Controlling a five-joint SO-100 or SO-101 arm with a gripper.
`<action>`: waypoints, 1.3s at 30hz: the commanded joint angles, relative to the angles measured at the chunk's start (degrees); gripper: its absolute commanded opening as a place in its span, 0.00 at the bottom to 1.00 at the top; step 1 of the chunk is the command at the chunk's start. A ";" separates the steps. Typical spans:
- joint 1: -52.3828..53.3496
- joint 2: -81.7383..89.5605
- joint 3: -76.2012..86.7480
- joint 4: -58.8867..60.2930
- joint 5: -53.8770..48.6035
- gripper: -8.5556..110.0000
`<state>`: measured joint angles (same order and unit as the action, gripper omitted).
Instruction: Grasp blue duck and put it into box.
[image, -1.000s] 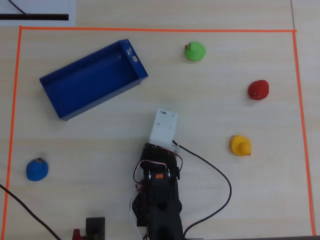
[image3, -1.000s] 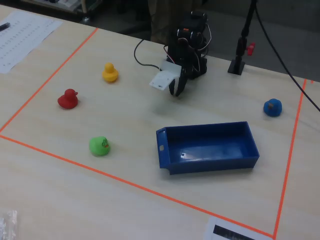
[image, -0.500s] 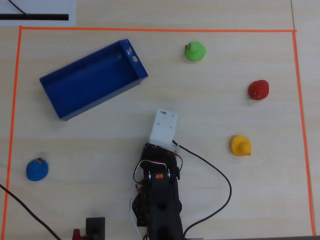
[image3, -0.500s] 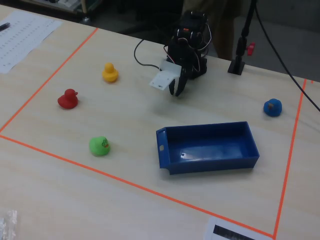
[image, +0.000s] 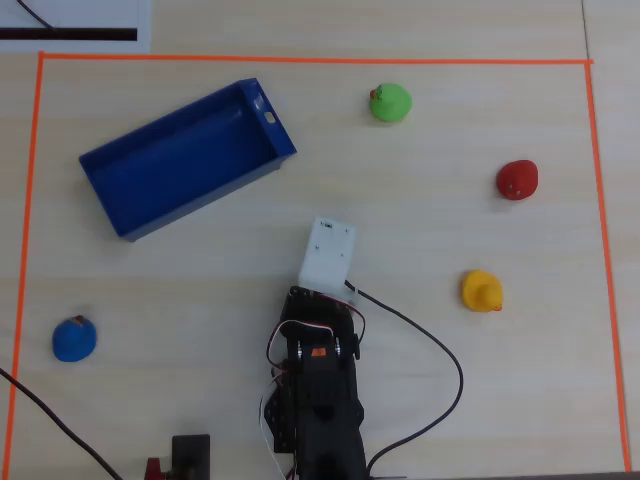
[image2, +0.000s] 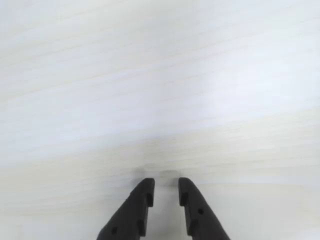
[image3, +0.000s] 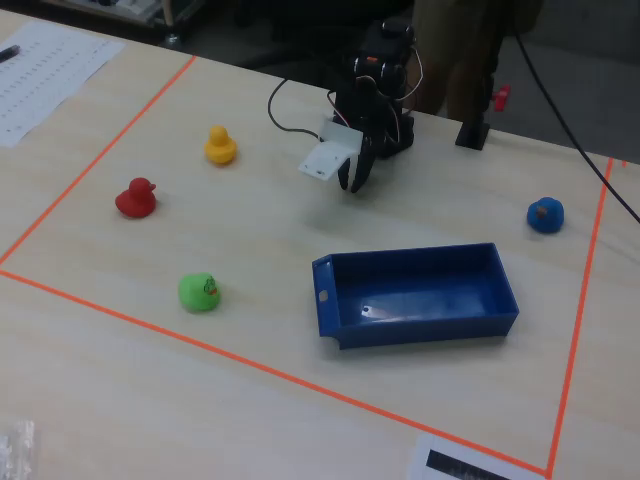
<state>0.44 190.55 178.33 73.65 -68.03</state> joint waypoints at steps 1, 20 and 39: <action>0.09 -0.79 -0.09 1.05 -0.35 0.10; -0.09 -0.79 -0.09 1.05 -0.35 0.10; -1.76 -0.79 -0.09 1.05 -3.16 0.07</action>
<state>-0.18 190.55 178.33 73.83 -71.37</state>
